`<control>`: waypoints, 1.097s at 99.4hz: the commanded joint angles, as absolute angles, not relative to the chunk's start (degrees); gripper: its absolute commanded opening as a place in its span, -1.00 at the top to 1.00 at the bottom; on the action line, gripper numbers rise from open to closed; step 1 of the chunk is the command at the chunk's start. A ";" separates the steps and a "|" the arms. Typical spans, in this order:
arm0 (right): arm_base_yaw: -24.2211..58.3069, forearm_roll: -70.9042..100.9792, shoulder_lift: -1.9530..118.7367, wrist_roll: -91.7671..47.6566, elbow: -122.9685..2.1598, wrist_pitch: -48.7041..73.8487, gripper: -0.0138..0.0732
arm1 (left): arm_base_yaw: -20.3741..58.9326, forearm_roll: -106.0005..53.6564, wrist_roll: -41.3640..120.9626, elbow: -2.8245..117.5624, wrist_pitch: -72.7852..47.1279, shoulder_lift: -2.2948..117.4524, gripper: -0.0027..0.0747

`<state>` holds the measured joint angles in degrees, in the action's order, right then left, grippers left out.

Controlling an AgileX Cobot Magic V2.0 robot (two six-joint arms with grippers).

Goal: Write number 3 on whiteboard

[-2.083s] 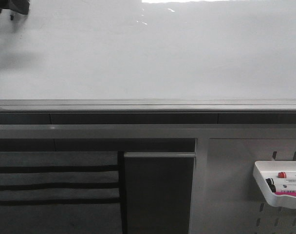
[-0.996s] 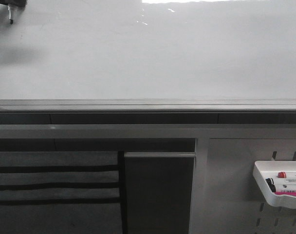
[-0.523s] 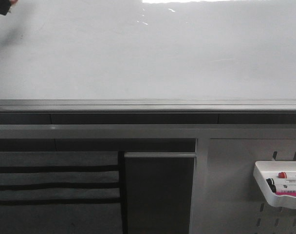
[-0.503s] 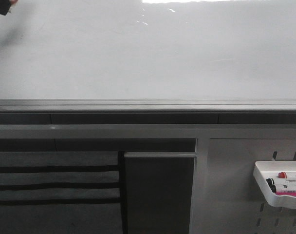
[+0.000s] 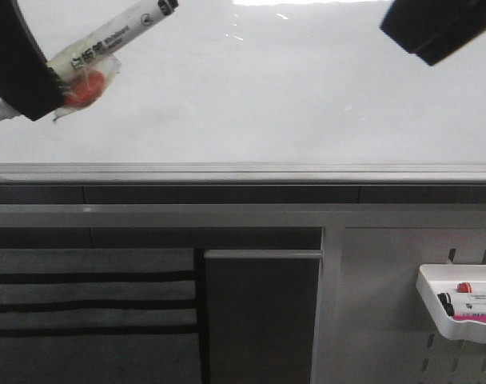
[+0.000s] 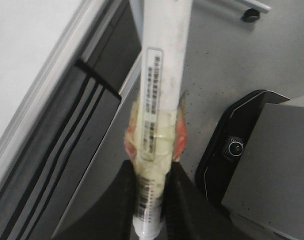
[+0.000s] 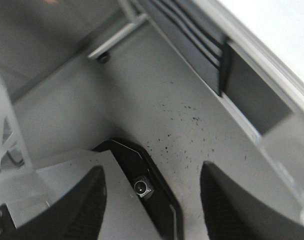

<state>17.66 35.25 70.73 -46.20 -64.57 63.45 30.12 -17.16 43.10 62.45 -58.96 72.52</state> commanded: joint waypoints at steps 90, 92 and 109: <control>33.41 43.16 74.48 -65.91 -73.96 61.82 -0.16 | 43.92 -23.10 50.67 69.70 -59.06 70.79 0.98; 33.41 43.31 74.48 -66.26 -73.96 61.82 -0.16 | 43.92 -23.10 50.67 69.70 -59.06 70.79 0.98; 33.41 43.53 74.48 -69.83 -73.96 61.59 -0.16 | 43.92 -23.10 50.67 69.70 -59.06 70.79 0.98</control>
